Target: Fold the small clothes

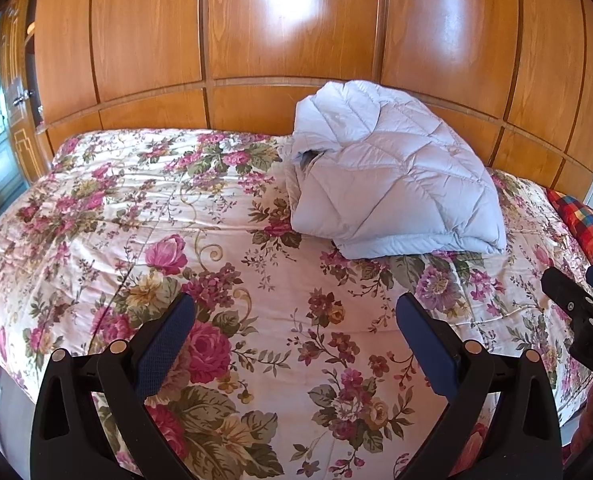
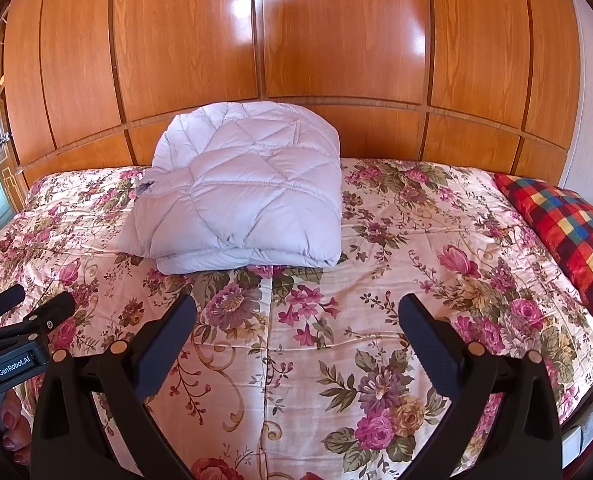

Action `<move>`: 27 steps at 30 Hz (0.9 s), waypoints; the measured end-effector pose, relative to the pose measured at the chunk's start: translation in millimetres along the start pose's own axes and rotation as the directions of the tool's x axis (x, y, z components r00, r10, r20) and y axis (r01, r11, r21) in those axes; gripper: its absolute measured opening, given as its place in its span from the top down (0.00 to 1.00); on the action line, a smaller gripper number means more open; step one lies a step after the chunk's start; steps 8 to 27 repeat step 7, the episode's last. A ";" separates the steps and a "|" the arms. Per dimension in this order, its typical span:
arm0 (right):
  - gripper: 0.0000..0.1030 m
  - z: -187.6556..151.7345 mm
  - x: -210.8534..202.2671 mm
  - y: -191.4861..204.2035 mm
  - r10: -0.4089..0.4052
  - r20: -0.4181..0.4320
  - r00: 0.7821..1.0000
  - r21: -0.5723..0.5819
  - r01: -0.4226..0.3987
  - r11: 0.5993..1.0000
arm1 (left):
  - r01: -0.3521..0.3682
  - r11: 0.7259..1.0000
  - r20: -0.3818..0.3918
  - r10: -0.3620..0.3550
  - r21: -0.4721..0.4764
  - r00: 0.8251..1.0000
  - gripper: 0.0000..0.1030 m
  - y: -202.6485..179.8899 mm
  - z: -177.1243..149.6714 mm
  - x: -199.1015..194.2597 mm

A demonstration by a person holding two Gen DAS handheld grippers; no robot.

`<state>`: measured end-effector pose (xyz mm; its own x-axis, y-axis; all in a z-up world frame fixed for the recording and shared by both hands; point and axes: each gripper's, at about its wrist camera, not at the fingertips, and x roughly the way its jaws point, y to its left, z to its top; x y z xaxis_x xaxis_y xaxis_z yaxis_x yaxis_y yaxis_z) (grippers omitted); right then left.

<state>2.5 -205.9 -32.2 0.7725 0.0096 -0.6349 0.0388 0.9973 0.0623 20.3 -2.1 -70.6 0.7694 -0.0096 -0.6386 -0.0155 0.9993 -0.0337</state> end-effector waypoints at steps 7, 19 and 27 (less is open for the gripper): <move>0.02 -9.3 30.0 -21.8 -0.044 -0.071 0.996 0.036 0.047 0.998 | -0.004 1.000 -0.102 0.002 -0.017 0.995 0.03 6.5 -4.8 30.4; 0.02 -9.3 30.0 -21.8 -0.044 -0.071 0.996 0.036 0.047 0.998 | -0.004 1.000 -0.102 0.002 -0.017 0.995 0.03 6.5 -4.8 30.4; 0.02 -9.3 30.0 -21.8 -0.044 -0.071 0.996 0.036 0.047 0.998 | -0.004 1.000 -0.102 0.002 -0.017 0.995 0.03 6.5 -4.8 30.4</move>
